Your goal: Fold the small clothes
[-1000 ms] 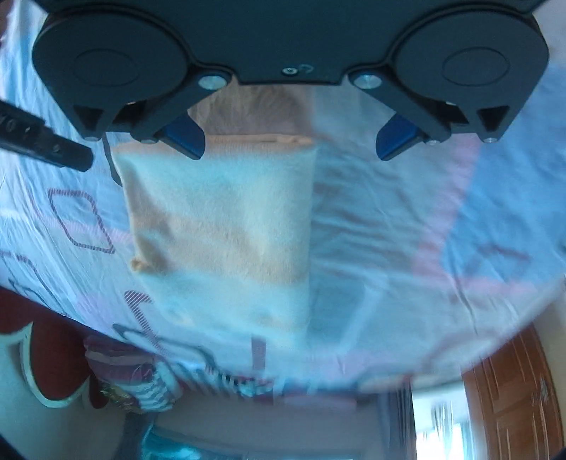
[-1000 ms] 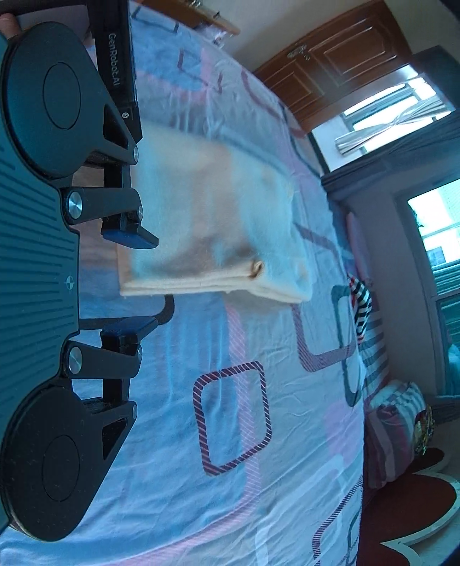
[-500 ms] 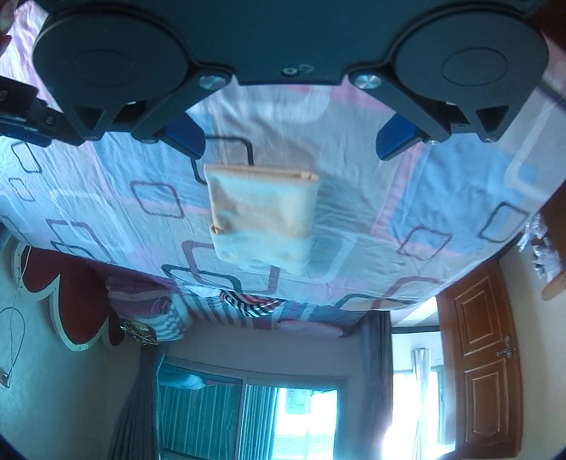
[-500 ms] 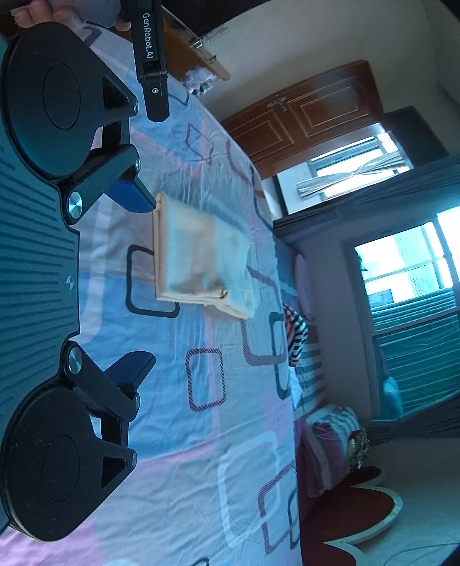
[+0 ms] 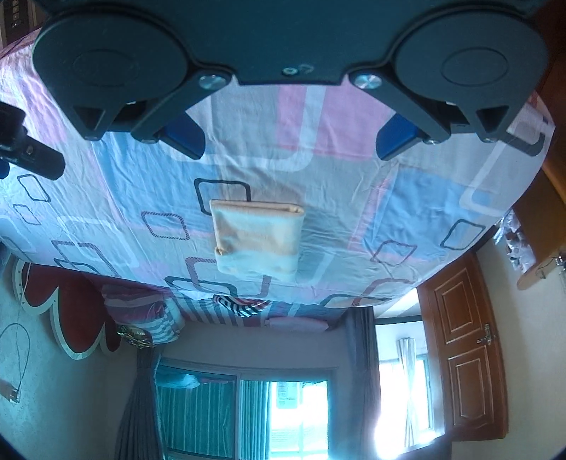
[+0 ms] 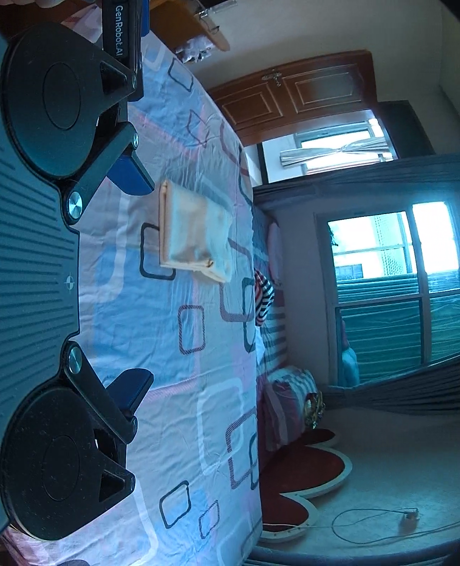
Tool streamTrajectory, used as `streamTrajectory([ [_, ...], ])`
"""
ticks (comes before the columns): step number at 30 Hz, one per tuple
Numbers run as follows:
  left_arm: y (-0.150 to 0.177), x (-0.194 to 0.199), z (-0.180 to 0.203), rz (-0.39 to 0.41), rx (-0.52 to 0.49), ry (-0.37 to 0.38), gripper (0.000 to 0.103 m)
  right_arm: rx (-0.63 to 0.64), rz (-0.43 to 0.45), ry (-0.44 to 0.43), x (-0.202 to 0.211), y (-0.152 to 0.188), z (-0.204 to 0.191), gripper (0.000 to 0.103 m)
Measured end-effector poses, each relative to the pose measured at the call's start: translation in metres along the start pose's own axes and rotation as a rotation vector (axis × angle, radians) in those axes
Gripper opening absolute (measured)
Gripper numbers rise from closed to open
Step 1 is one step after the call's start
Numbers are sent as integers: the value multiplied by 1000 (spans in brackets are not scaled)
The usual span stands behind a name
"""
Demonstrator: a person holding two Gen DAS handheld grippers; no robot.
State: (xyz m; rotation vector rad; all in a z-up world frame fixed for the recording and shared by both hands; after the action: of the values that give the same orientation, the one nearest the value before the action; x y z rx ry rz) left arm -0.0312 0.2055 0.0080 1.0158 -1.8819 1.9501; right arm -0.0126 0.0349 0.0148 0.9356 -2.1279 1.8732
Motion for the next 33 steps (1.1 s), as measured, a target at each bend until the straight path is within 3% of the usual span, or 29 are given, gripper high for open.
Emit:
streamTrajectory([
  [12,8,11,4,10,-5,-7,102,11,17,-20,15,8,4,103],
  [33,0,14,6,22,-1,-14,102,11,9,-10,4,10,6,103],
])
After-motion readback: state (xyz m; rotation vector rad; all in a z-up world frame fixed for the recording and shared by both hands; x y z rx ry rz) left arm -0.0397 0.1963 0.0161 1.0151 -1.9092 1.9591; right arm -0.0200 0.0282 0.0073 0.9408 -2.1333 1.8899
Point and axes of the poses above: each gripper's, at about its wrist camera, not at the fingertips, and x roughly against the way its jaws point, z to its right, y to its underside, the point moved 4 cm from there along -x, roughly the way its jaws point, and after that the axes turned 4 degrees about -y, right-handed, at the moved point
